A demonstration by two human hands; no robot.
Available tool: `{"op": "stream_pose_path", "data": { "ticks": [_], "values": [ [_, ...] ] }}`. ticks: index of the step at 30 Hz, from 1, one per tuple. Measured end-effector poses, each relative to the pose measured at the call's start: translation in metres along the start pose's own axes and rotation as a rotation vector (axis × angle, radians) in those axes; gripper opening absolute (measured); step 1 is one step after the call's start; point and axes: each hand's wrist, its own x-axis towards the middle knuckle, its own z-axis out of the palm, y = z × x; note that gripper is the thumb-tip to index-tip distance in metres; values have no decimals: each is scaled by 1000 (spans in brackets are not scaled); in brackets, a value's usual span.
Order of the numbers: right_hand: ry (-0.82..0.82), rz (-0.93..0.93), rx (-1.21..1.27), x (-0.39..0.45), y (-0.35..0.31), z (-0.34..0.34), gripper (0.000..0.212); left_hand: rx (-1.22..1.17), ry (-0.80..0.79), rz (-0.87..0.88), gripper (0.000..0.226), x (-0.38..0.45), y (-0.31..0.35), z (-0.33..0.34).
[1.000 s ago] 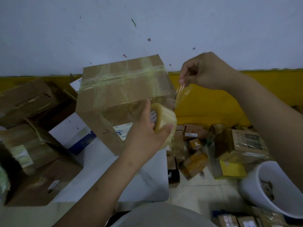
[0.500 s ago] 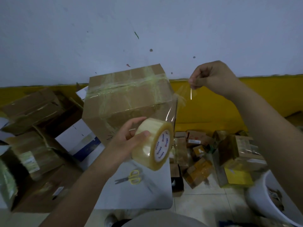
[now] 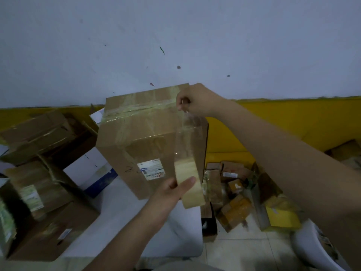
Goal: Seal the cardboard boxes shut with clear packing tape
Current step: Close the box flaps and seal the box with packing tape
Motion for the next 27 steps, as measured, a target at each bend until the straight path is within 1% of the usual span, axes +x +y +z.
{"op": "stream_pose_path", "data": {
  "ticks": [2,5,6,10,14,18,20,22,23,25,26,27],
  "values": [
    [-20,2,-8,1,4,9,12,39,-7,-1,41,4,-7,7],
    [-6,24,13,0,9,16,12,37,-12,-5,25,9,-12,14],
    [-5,26,15,1,9,16,12,34,-13,-2,22,10,-12,17],
    [17,-11,-26,4,5,3,15,35,-30,63,11,13,-9,25],
    [41,-21,-42,8,3,-7,20,36,-35,109,16,20,-8,26],
    [-17,10,-124,12,15,12,17,25,-53,80,20,27,-13,26],
    [33,-14,-142,6,21,27,13,39,-50,63,19,34,-18,24],
    [138,-76,-212,-2,26,41,13,48,-36,55,14,42,-20,21],
    [192,-84,-260,-5,29,45,24,54,-33,53,12,46,-22,20],
    [265,-33,-328,-8,29,42,66,66,-37,44,12,54,-25,17],
    [283,-36,-343,-10,28,36,77,73,-42,39,14,56,-28,16],
    [272,-74,-344,-13,26,31,78,84,-55,35,18,59,-30,16]
  ]
}}
